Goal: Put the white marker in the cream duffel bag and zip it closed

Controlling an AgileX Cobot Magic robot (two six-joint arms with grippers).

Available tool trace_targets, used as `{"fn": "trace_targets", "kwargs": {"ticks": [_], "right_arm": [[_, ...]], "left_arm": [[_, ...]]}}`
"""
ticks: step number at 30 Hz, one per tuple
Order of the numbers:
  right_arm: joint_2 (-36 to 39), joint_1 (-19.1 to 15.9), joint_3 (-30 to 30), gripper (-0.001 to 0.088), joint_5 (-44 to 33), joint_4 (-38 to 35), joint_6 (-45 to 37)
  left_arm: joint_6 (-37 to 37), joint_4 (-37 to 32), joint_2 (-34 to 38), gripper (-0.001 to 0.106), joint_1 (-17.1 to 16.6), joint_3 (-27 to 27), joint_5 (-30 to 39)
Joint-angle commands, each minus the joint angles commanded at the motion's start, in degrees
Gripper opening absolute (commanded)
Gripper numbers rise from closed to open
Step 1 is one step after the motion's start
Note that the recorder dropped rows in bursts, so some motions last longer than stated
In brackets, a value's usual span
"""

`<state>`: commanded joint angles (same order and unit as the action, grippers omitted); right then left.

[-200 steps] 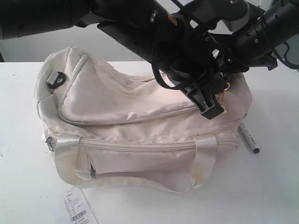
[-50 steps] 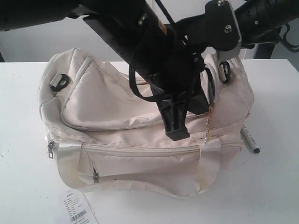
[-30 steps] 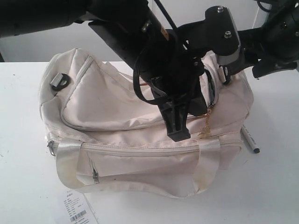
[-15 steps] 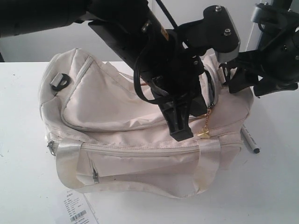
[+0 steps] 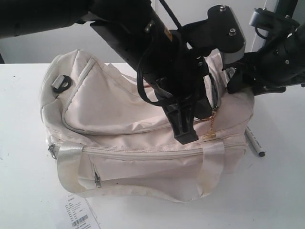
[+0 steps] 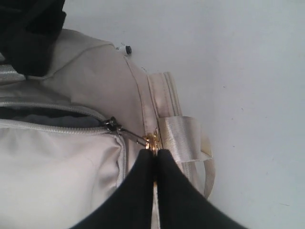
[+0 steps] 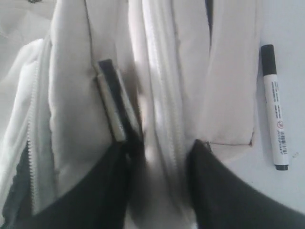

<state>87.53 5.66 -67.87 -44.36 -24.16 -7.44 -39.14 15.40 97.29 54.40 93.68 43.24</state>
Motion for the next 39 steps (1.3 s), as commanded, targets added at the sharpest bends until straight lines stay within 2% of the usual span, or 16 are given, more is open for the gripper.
{"fn": "trace_targets", "kwargs": {"ticks": [3, 20, 24, 27, 28, 30, 32, 34, 35, 39], "right_arm": [[0.0, 0.0, 0.0, 0.0, 1.16, 0.0, 0.11], [0.0, 0.0, 0.0, 0.0, 5.16, 0.0, 3.42], [0.0, 0.0, 0.0, 0.0, 5.64, 0.0, 4.85], [0.0, 0.0, 0.0, 0.0009, 5.49, 0.0, 4.95], [0.0, 0.0, 0.0, 0.0031, 5.24, 0.0, 5.1], [-0.12, 0.0, -0.09, 0.019, 4.5, 0.0, 5.14], [-0.46, 0.0, -1.22, 0.0363, 2.38, 0.43, 5.01], [-2.02, 0.0, -2.96, 0.0484, 1.54, 0.56, 4.65], [-3.24, 0.0, -3.92, 0.0508, 1.05, 0.56, 4.65], [-6.51, 0.12, -5.44, 0.0514, -4.84, -1.08, -0.52]], "left_arm": [[0.0, 0.0, 0.0, 0.0, 0.0, 0.0, 0.84], [0.22, 0.0, -1.47, 0.0, 0.0, 0.0, 10.19], [0.22, 2.46, -1.69, 0.0, 0.0, 0.0, 10.4], [0.22, 2.47, -1.83, 0.0, 0.0, 0.0, 6.22], [0.22, 2.47, -1.83, 0.0, 0.0, 0.0, 4.69], [0.54, 2.47, -1.83, 0.0, 0.0, 0.0, 0.99], [1.36, 2.47, -1.83, 0.0, 0.0, 0.0, 1.23], [4.61, 2.47, -1.83, 0.0, 0.0, 0.0, 1.76], [6.38, 2.47, -1.83, 0.0, 0.0, 0.0, 2.04], [7.8, 2.47, -1.83, 0.0, 0.0, 0.0, 2.69]]}}
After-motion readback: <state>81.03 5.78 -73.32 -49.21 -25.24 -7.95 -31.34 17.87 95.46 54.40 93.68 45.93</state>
